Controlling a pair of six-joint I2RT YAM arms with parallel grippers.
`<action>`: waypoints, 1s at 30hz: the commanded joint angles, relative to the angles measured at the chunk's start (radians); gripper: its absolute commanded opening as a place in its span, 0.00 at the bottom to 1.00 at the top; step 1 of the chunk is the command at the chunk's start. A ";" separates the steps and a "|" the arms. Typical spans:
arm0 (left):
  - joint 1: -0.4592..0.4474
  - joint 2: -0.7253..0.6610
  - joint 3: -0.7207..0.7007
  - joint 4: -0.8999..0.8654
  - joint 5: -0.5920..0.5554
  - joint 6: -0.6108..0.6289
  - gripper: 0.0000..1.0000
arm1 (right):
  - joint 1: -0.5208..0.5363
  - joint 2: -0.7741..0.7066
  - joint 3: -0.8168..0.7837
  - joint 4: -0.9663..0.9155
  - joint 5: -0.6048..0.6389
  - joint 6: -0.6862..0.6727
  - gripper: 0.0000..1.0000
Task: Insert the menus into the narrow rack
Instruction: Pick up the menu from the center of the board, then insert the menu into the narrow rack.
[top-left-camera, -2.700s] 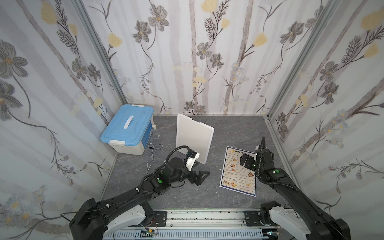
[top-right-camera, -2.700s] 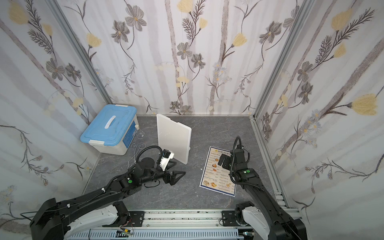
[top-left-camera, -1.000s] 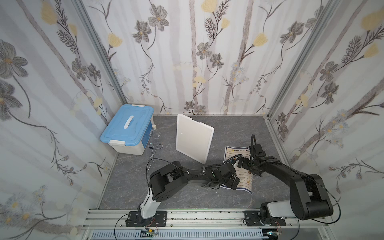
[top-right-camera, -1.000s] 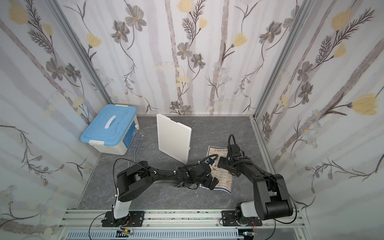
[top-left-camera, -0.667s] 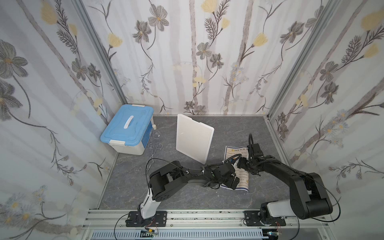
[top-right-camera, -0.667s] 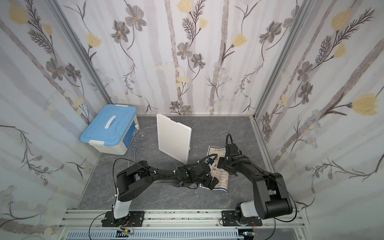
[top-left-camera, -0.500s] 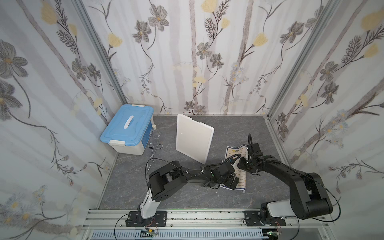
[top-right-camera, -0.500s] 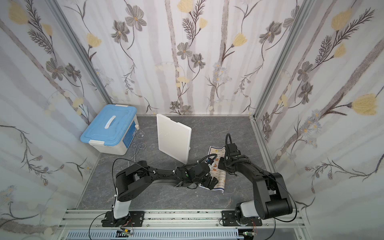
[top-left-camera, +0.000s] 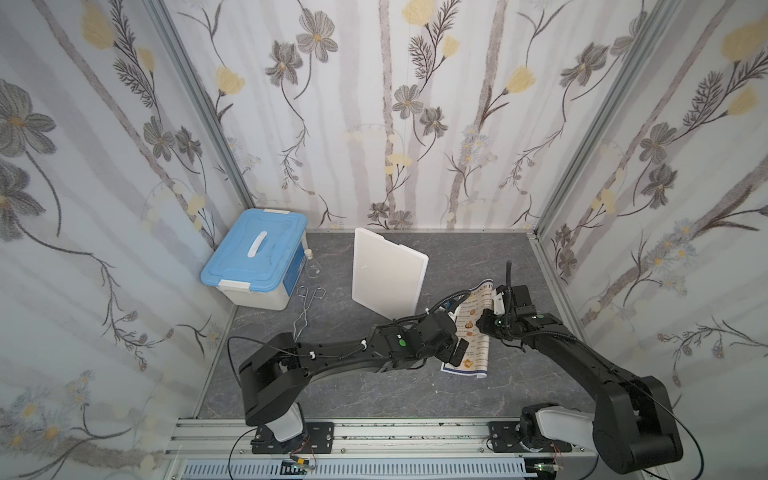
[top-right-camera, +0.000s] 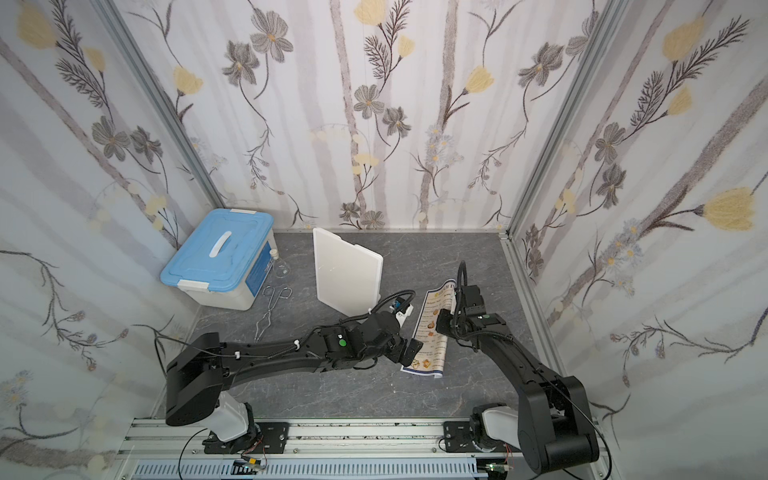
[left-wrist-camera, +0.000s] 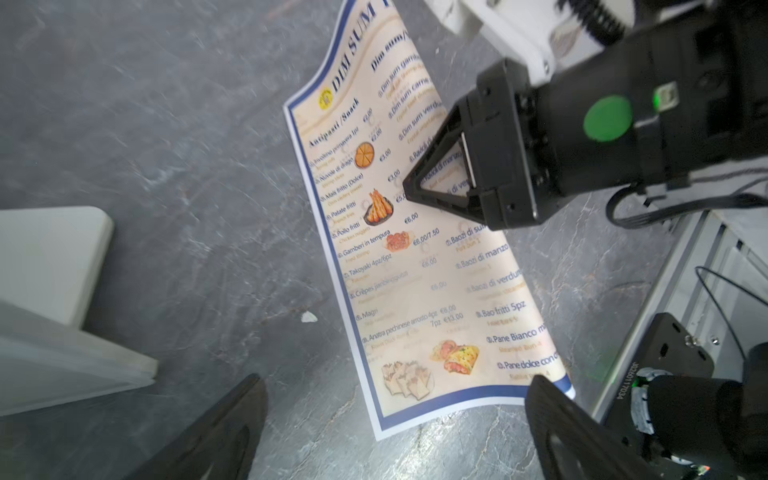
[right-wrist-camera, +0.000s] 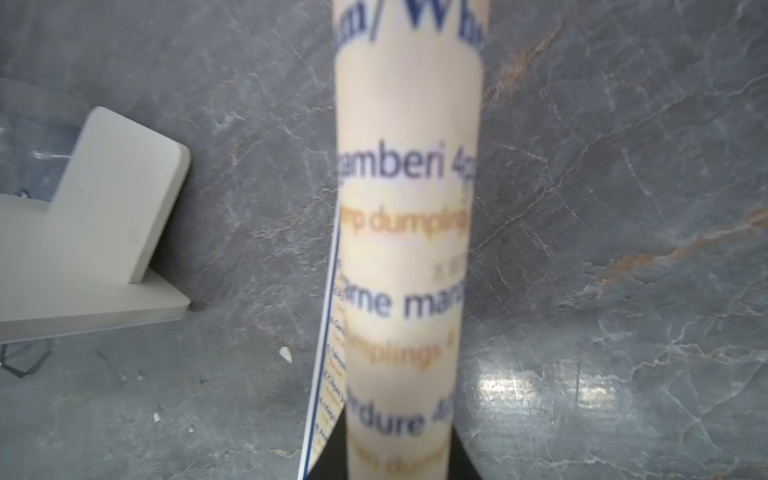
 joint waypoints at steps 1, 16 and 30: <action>-0.002 -0.103 -0.018 -0.034 -0.111 0.052 1.00 | 0.007 -0.065 0.044 -0.020 -0.050 -0.027 0.20; 0.071 -0.565 -0.180 0.003 -0.159 0.154 1.00 | 0.077 -0.165 0.477 -0.146 -0.088 -0.137 0.21; 0.315 -0.654 -0.272 0.112 0.129 0.151 1.00 | 0.162 0.002 0.843 -0.072 -0.056 -0.237 0.21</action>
